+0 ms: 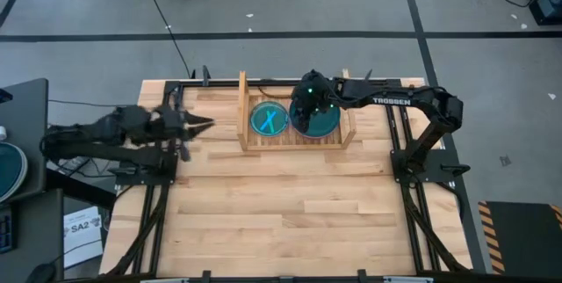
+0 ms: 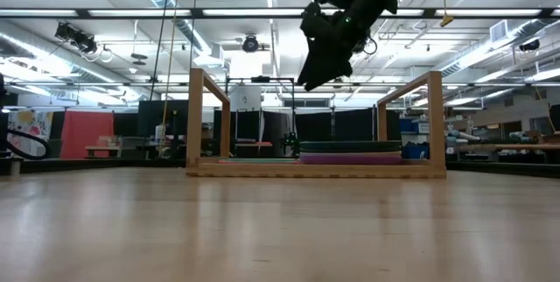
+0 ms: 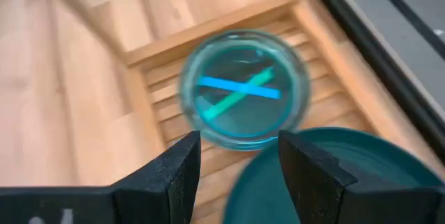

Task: Place and stack plates onto a shelf
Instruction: Return to Home Position

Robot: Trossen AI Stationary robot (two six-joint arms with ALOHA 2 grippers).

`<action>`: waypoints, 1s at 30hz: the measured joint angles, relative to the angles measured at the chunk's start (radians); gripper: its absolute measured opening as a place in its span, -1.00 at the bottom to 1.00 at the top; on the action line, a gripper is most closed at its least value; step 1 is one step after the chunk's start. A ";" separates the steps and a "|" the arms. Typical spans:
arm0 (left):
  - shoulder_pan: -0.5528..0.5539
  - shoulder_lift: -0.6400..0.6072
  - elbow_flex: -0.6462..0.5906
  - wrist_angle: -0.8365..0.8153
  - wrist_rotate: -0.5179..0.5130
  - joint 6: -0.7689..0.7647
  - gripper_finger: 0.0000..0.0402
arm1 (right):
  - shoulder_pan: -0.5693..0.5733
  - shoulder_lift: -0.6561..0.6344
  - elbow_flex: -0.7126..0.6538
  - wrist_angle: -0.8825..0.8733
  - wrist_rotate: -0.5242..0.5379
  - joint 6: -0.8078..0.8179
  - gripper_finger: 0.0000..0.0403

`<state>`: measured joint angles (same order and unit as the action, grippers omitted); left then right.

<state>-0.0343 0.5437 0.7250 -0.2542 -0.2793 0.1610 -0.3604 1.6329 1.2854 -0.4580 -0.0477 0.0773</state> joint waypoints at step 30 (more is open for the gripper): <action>0.024 -0.539 -0.236 -0.172 0.101 -0.098 -0.75 | 0.298 -0.644 0.002 -0.104 -0.265 0.111 -0.02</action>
<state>-0.0101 0.0048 0.4890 -0.4267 -0.1780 0.0631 -0.0622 0.9886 1.2873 -0.5621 -0.3128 0.1881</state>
